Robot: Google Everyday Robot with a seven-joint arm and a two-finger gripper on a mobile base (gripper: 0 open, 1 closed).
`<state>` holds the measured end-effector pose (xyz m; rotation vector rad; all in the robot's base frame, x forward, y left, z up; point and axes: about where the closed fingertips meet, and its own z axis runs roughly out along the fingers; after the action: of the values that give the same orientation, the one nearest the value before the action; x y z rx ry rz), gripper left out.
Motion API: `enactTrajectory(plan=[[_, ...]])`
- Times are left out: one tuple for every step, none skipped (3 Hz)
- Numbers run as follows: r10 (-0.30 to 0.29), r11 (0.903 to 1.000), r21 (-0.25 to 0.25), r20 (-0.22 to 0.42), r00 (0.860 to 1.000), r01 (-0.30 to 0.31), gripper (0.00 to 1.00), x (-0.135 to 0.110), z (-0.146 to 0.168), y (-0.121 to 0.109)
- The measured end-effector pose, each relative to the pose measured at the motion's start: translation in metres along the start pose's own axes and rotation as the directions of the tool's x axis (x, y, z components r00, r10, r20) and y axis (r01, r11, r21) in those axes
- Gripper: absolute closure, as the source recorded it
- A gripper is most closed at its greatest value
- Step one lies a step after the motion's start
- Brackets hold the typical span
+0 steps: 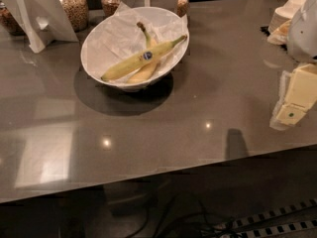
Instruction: Pick banana from white bowl
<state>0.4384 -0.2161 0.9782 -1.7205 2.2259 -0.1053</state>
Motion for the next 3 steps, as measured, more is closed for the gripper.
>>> enactTrajectory(plan=[[-0.010,0.9998,0.018,0.015,1.000,0.010,0.00,-0.005,-0.002,-0.003],[-0.053,0.9961,0.074,0.078,0.996,0.048,0.00,-0.025,-0.001,-0.018],[-0.119,0.9846,0.146,0.157,0.980,0.096,0.00,-0.055,0.002,-0.045]])
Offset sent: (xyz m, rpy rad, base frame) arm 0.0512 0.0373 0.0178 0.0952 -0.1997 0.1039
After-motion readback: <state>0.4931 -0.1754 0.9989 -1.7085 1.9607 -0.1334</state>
